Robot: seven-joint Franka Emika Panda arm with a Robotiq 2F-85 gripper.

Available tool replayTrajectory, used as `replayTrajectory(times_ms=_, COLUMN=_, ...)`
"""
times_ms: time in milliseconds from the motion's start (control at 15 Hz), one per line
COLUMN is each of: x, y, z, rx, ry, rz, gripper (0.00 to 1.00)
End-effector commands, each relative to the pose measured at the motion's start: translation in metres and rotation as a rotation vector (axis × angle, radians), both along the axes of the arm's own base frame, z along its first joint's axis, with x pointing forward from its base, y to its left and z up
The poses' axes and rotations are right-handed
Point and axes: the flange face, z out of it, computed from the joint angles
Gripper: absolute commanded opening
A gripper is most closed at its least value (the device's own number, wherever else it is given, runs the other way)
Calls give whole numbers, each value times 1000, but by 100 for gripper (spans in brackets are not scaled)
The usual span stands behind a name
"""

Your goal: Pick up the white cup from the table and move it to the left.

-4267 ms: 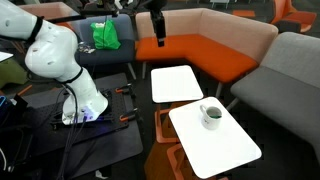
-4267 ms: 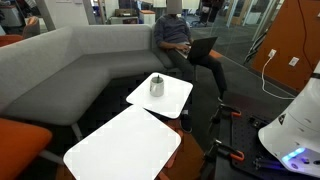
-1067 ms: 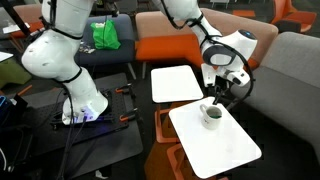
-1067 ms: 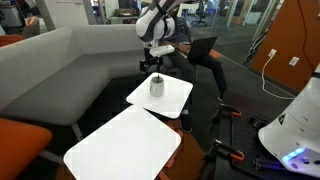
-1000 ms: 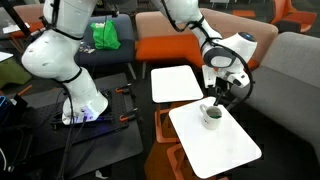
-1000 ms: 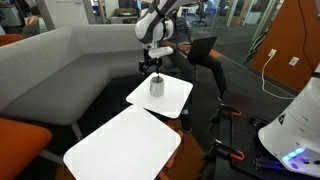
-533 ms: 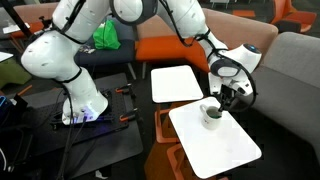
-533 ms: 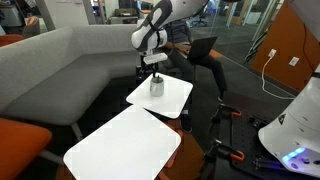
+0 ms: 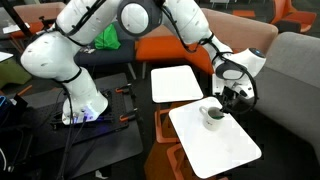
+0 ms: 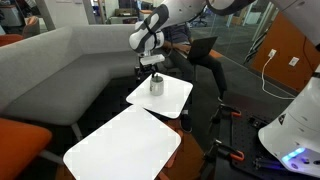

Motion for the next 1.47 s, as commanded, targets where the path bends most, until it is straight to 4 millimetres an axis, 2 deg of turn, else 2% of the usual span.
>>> replayTrajectory(times_ms=0, x=4, y=5, z=6, rx=2, ry=-25, rz=-41, gripper=100)
replayTrajectory(times_ms=400, x=1, y=12, z=20, rx=-22, ry=-60, rz=-42, gripper=100)
replayTrajectory(times_ms=733, x=-13, y=13, z=13, rx=-6, ry=-25, rz=-50, gripper=100)
replayTrajectory(times_ms=1067, x=-17, y=10, z=-7, rx=-3, ry=21, rz=-47, gripper=99)
replayTrajectory(times_ms=1133, x=-16, y=9, z=-11, rx=-7, ry=24, rz=-45, gripper=94)
replayTrajectory(times_ms=1200, x=-14, y=7, z=-15, rx=-23, ry=24, rz=-45, gripper=74)
replayTrajectory(times_ms=1400, x=-7, y=7, z=-20, rx=-33, ry=15, rz=-6, gripper=53)
